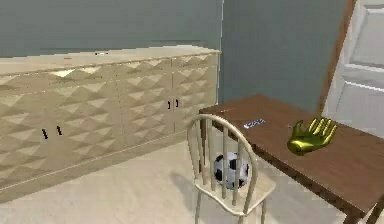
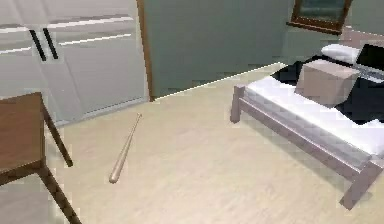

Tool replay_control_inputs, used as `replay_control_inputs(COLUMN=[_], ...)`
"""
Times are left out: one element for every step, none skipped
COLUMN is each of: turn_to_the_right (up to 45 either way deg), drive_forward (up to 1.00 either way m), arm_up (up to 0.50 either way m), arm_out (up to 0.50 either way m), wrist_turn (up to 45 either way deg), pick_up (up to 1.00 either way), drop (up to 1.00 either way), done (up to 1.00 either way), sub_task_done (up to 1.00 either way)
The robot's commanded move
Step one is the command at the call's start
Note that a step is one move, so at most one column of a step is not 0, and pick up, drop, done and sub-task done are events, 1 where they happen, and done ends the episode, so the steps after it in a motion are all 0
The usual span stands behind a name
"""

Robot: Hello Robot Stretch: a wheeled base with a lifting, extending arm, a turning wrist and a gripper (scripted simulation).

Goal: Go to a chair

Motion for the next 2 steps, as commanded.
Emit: replay_control_inputs(turn_to_the_right=[15.0,0.0], drive_forward=[0.0,0.0], arm_up=[0.0,0.0], arm_out=[0.0,0.0], wrist_turn=[0.0,0.0], pick_up=[0.0,0.0], drop=[0.0,0.0], done=[0.0,1.0], sub_task_done=[0.0,0.0])
